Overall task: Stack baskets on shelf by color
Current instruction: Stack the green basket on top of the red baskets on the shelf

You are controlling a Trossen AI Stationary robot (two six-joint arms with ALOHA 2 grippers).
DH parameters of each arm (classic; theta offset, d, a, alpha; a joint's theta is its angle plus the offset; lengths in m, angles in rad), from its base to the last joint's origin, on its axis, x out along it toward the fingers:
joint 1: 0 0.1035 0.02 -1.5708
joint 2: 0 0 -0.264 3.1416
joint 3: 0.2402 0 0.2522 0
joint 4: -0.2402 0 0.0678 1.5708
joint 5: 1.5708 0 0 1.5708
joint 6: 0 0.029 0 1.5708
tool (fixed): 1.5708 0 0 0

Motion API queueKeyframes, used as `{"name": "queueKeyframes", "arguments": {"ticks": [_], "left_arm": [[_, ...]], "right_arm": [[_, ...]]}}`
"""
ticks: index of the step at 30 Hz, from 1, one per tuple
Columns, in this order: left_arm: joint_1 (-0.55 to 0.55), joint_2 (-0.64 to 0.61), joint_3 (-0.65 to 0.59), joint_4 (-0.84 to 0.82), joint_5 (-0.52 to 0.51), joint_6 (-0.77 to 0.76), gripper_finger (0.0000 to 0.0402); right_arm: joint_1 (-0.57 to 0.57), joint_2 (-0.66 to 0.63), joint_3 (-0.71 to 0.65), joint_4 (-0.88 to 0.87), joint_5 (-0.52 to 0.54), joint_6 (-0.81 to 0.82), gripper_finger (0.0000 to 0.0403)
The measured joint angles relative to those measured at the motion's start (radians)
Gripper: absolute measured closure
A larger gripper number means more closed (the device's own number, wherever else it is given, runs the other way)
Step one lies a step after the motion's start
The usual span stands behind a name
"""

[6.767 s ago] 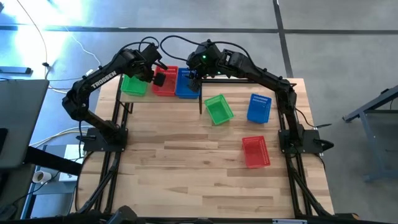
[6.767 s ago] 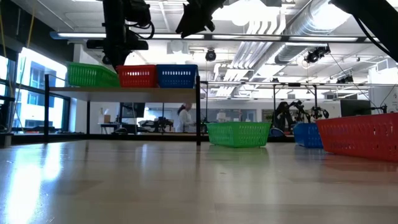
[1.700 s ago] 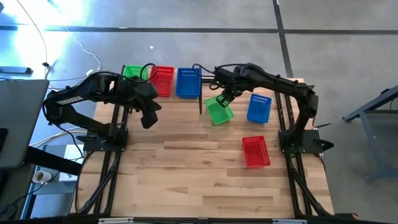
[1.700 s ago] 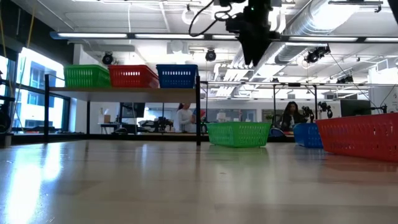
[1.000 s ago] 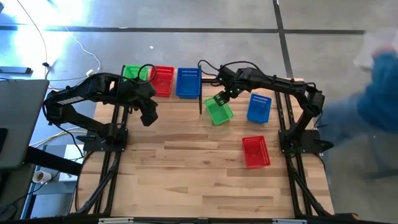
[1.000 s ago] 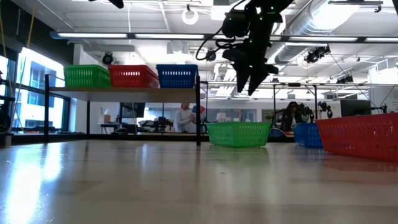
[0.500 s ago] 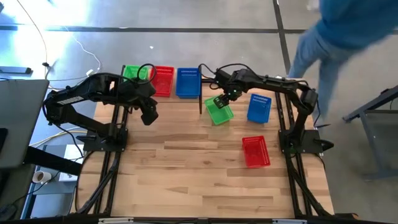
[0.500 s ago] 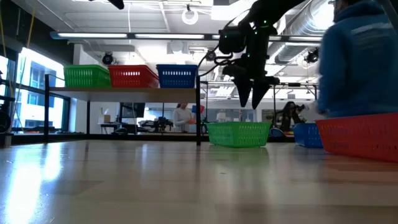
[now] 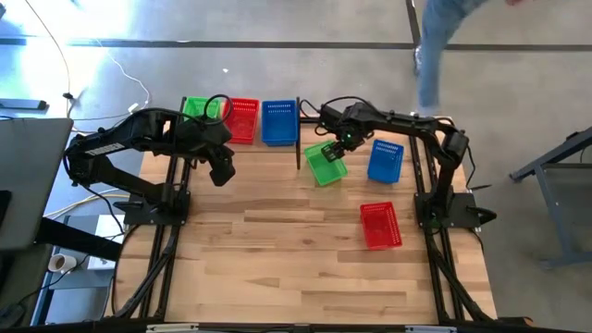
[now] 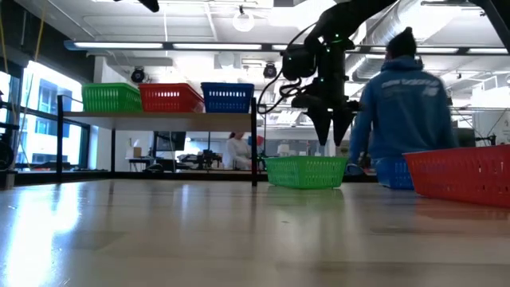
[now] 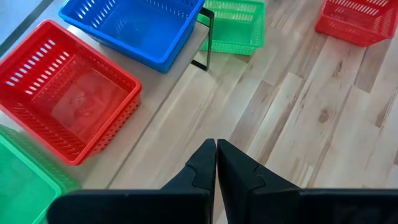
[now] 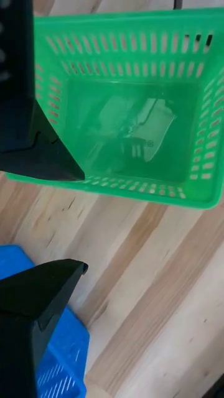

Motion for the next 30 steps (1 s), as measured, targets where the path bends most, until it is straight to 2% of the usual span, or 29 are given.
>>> {"name": "queueKeyframes", "arguments": {"ticks": [9,16,25,30], "left_arm": [[0.001,0.000,0.000,0.000,-0.007,0.000,0.0394],[0.001,0.000,0.000,0.000,-0.007,0.000,0.0390],[0.001,0.029,0.000,-0.001,-0.008,0.000,0.0313],[0.001,0.048,0.000,0.000,-0.012,-0.024,0.0273]], "right_arm": [[-0.036,0.008,0.000,0.029,-0.067,0.002,0.0204],[-0.037,0.065,0.000,0.034,-0.139,-0.011,0.0204],[-0.034,0.115,0.000,0.061,-0.144,-0.013,0.0205],[-0.034,0.145,0.000,0.046,-0.161,-0.018,0.0240]]}}
